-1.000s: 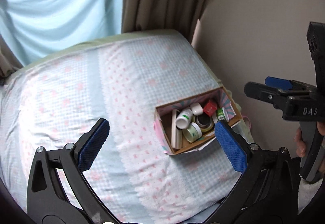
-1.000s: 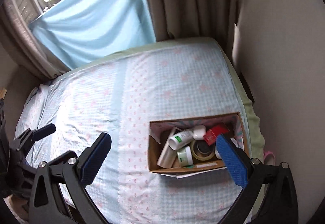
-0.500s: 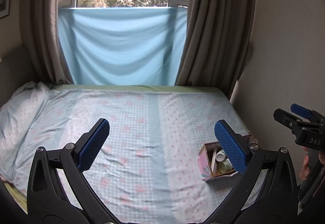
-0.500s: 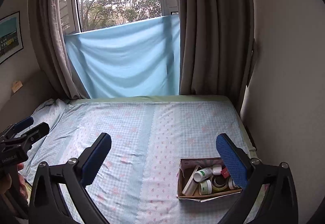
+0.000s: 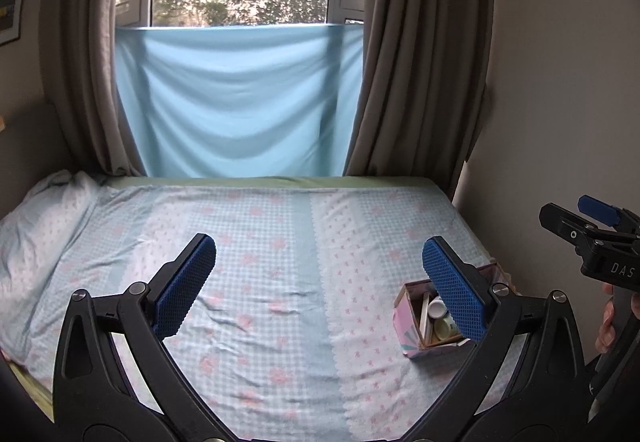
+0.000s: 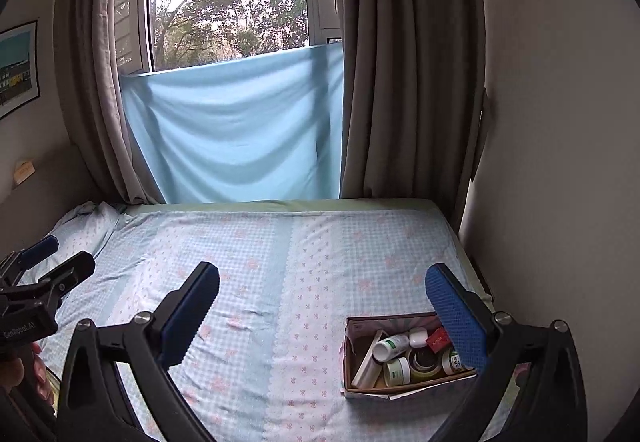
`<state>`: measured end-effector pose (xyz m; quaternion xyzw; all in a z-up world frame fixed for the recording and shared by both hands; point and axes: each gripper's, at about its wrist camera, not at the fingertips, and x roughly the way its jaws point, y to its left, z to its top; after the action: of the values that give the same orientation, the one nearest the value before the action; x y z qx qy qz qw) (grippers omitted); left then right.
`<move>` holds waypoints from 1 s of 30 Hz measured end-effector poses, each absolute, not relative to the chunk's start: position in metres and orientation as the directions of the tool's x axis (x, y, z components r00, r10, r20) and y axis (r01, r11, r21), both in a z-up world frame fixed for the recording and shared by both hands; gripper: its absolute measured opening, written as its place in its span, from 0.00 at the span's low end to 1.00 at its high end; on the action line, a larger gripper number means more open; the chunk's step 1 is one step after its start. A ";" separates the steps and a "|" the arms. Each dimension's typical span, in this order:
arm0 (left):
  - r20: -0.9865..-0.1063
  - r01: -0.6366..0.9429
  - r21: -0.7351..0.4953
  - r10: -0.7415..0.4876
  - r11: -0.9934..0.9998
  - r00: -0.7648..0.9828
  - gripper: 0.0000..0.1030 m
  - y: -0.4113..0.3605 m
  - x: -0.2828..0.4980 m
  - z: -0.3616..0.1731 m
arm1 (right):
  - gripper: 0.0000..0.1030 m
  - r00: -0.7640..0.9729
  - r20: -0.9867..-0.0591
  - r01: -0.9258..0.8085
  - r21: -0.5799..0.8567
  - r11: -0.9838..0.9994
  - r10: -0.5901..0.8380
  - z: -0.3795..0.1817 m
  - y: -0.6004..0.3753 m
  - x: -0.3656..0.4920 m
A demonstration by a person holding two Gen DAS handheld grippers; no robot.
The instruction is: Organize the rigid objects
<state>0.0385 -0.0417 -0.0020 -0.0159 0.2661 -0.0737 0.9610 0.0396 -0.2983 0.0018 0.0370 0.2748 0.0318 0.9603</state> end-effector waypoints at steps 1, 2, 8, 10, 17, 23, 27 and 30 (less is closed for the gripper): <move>-0.508 0.136 -0.071 -0.153 0.988 0.848 1.00 -0.043 0.038 -0.002 | 1.00 0.847 -0.525 -0.038 0.091 0.995 0.081 0.002 -0.300 0.039; -0.507 0.139 -0.070 -0.156 0.988 0.848 1.00 -0.044 0.038 -0.002 | 1.00 0.847 -0.526 -0.035 0.093 0.995 0.079 0.002 -0.300 0.039; -0.508 0.151 -0.061 -0.161 0.987 0.846 1.00 -0.048 0.036 -0.003 | 1.00 0.845 -0.529 -0.029 0.089 0.996 0.072 -0.001 -0.303 0.037; -0.511 0.154 -0.059 -0.162 0.986 0.844 1.00 -0.050 0.035 -0.003 | 1.00 0.846 -0.529 -0.031 0.088 0.996 0.073 -0.001 -0.303 0.037; -0.507 0.161 -0.055 -0.166 0.985 0.846 1.00 -0.052 0.034 -0.002 | 1.00 0.848 -0.525 -0.027 0.082 0.996 0.067 0.000 -0.300 0.034; -0.507 0.155 -0.051 -0.159 0.987 0.847 1.00 -0.052 0.034 -0.003 | 1.00 0.848 -0.526 -0.030 0.087 0.996 0.071 0.001 -0.299 0.034; -0.499 0.153 -0.051 -0.158 0.987 0.852 1.00 -0.051 0.033 -0.002 | 1.00 0.847 -0.526 -0.037 0.086 0.996 0.077 0.001 -0.298 0.036; -0.495 0.153 -0.049 -0.157 0.987 0.854 1.00 -0.051 0.033 -0.002 | 1.00 0.847 -0.526 -0.044 0.084 0.996 0.081 0.001 -0.296 0.038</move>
<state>0.0329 -0.0510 -0.0023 -0.0040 0.2576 -0.0806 0.9629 0.0376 -0.2957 0.0011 0.0344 0.2750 0.0325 0.9603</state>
